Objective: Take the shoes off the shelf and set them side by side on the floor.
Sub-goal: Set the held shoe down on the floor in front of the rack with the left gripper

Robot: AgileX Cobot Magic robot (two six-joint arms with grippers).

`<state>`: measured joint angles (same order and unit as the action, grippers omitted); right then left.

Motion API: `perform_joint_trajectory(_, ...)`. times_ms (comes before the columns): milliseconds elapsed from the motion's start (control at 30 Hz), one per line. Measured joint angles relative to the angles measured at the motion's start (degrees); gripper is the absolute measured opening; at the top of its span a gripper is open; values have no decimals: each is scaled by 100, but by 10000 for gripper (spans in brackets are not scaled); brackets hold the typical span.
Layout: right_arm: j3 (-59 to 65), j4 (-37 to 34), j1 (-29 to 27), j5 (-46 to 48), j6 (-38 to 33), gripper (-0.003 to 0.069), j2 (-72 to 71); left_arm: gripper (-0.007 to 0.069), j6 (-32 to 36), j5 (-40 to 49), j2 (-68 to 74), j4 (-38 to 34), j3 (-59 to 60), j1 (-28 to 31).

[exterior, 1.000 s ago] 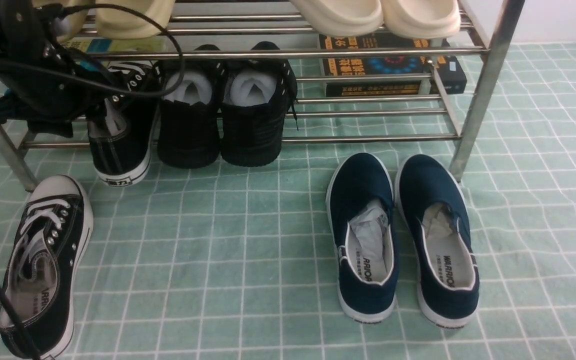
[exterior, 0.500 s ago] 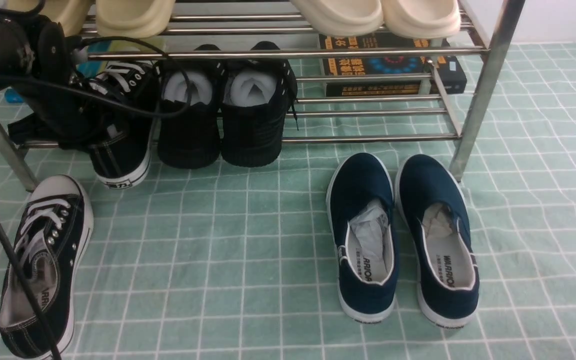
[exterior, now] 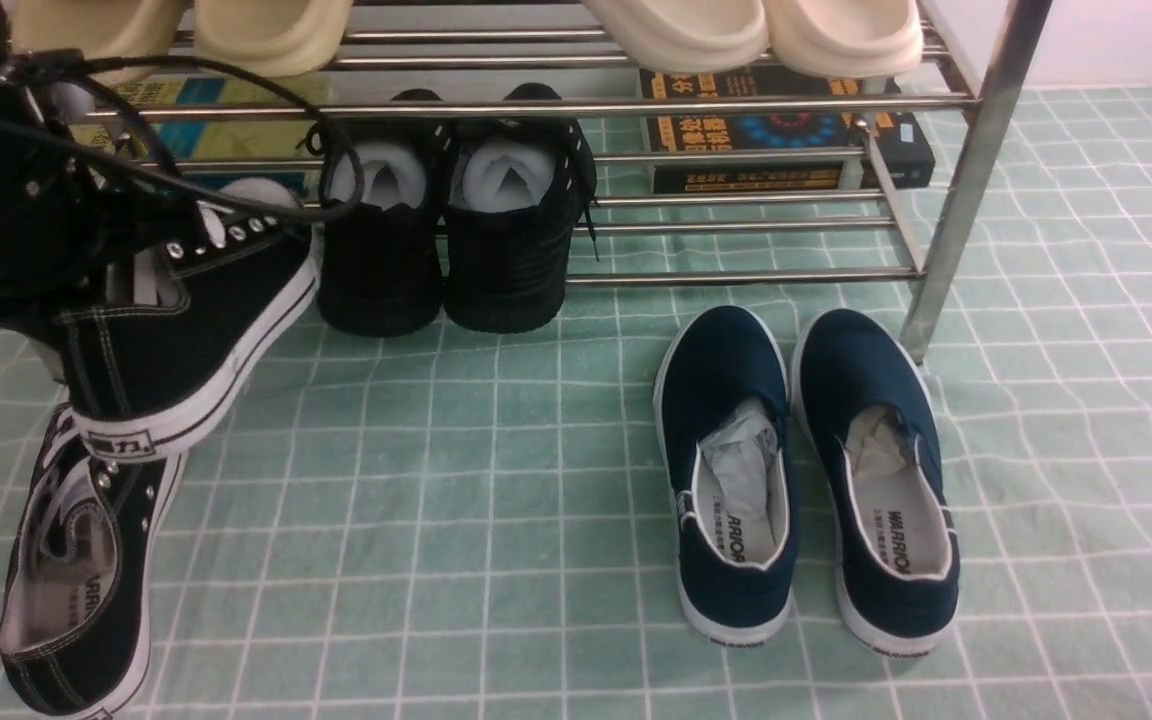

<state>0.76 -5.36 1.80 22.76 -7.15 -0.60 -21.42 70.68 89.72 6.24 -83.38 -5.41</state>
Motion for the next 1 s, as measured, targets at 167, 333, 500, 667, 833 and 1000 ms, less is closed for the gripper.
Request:
perform_joint_trajectory(167,0,0,0,0,0,237,0,20,-98,3,-497,-248,722,0)
perform_joint_trajectory(333,0,0,0,0,0,237,0,20,-368,-156,-711,-375,1735,0)
perform_joint_trajectory(500,0,0,0,0,0,237,0,20,-596,-1090,-711,-624,2246,0)
perform_joint_trajectory(667,0,0,0,0,0,237,0,20,-692,-1573,-711,-887,2367,0)
perform_joint_trajectory(833,0,0,0,0,0,237,0,20,-832,-1696,-711,-826,2402,0)
perform_joint_trajectory(1000,0,0,0,0,0,237,0,20,-1478,-1819,-711,-445,2402,0)
